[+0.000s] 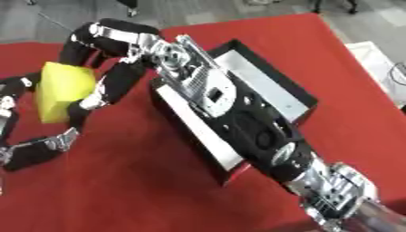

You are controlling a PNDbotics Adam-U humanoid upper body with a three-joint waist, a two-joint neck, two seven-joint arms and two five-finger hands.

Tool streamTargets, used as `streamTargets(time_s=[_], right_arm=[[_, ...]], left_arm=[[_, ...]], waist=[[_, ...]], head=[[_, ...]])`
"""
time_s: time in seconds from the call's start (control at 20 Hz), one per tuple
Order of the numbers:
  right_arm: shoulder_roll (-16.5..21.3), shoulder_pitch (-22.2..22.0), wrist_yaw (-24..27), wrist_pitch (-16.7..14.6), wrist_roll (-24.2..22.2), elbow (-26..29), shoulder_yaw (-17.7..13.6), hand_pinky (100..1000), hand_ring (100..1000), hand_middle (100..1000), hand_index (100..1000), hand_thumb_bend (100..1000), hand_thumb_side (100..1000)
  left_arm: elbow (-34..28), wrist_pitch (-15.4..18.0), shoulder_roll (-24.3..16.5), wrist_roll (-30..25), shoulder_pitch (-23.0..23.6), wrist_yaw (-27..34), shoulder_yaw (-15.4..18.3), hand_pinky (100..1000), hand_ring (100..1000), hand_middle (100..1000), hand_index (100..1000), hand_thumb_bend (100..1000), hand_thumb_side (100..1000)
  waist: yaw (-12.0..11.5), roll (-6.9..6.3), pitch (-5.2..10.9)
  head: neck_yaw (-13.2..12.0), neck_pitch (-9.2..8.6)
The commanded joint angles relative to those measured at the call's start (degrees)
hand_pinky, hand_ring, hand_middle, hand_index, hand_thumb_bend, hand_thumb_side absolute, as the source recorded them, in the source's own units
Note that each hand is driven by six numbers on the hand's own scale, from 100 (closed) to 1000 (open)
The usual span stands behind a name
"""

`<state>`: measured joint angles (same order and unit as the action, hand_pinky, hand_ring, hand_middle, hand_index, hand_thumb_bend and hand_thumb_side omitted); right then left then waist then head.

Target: Pick up the objects with one hand, pass them to the other hand, and then place them into the box on the other side of the table.

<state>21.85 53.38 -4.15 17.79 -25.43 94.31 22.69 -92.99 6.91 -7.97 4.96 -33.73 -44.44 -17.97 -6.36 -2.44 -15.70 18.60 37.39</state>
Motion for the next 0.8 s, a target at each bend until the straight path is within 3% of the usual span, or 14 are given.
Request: streamTargets(time_s=[0.05, 0.55, 0.65, 0.7, 0.8], right_arm=[[0.23, 0.72, 0.94, -0.01, -0.39, 0.66, -0.52, 769, 713, 455, 545, 577, 100], [0.44, 0.28, 1.96, -0.15, -0.28, 0.92, -0.83, 748, 659, 389, 486, 535, 100], [0.63, 0.26, 2.14, -0.15, -0.07, 1.11, -0.91, 746, 657, 389, 486, 532, 100], [0.76, 0.24, 2.23, -0.15, -0.02, 1.23, -0.93, 746, 655, 389, 485, 449, 100], [1.02, 0.21, 2.27, 0.02, 0.44, 1.42, -1.16, 742, 652, 387, 483, 383, 100]], left_arm=[[-1.04, 0.29, -0.22, 0.16, -1.14, -0.36, 0.09, 710, 612, 479, 581, 100, 305], [-1.16, -0.30, -0.21, 2.22, -0.90, 1.00, 0.17, 722, 628, 494, 602, 100, 245], [-1.22, -0.43, -0.41, 2.83, -0.69, 1.58, 0.13, 742, 653, 514, 625, 100, 188], [-1.18, -0.54, -0.56, 3.03, -0.53, 1.86, 0.13, 751, 670, 529, 645, 100, 160], [-1.14, -0.58, -0.92, 3.26, -0.22, 2.36, 0.15, 761, 693, 551, 672, 100, 194]], waist=[[0.03, -0.17, 0.01], [0.05, -0.10, 0.07], [0.09, -0.08, 0.15], [0.13, -0.05, 0.21], [0.21, -0.03, 0.33]], head=[[0.22, -0.45], [0.36, -0.59], [0.37, -0.60], [0.39, -0.54], [0.43, -0.50]])
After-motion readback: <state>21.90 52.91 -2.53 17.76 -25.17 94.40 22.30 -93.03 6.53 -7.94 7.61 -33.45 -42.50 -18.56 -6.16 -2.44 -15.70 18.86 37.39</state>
